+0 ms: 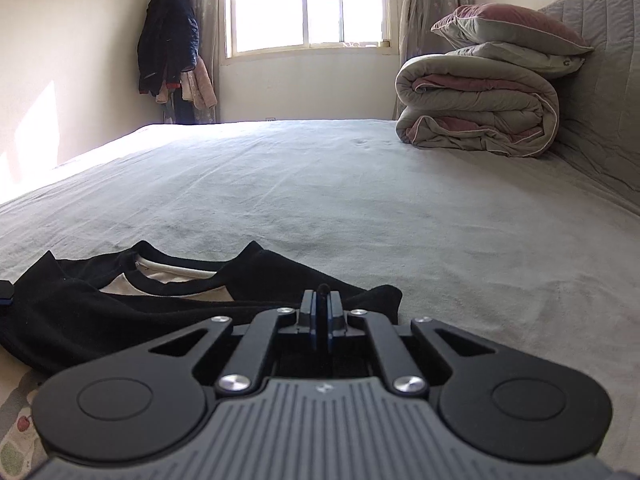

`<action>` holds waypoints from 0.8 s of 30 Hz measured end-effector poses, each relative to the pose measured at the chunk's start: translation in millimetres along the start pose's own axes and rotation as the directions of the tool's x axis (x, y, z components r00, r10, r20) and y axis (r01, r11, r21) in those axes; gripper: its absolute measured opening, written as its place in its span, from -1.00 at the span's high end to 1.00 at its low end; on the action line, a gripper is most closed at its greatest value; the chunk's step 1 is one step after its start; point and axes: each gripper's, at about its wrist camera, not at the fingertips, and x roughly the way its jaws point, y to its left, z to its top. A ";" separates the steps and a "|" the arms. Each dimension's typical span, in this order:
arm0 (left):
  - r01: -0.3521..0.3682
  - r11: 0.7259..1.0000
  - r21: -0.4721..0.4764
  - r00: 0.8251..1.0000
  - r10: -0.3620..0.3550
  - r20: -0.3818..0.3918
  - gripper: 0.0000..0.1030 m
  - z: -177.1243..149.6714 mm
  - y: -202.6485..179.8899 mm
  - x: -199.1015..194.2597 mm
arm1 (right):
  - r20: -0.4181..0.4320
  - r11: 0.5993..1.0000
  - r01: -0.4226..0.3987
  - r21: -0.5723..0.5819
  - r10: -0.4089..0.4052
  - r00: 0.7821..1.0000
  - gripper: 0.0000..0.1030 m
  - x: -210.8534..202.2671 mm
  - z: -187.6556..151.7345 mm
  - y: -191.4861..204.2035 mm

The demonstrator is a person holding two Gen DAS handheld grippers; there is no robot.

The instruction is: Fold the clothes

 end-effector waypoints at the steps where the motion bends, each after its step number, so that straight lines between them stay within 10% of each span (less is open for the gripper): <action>1: -0.003 1.000 0.011 1.000 0.003 -0.009 0.63 -0.7 -0.4 1.9 | -0.001 1.000 0.011 -0.004 -0.011 1.000 0.91 2.7 1.6 -0.3; 7: -0.063 0.981 0.183 0.996 0.073 -0.050 0.63 -10.4 -16.2 12.4 | -0.200 0.998 0.055 -0.023 -0.058 0.978 0.88 43.8 -11.3 -9.0; 13: -0.082 0.976 0.203 0.996 0.077 0.032 0.62 -6.2 -17.5 2.1 | -0.147 0.990 0.024 0.141 -0.003 0.989 0.33 19.3 -8.4 -22.5; 24: -0.131 0.978 0.163 0.991 0.126 0.045 0.62 -3.8 -11.8 1.7 | -0.220 0.959 -0.057 0.277 0.121 0.968 0.33 -8.9 -20.8 -14.8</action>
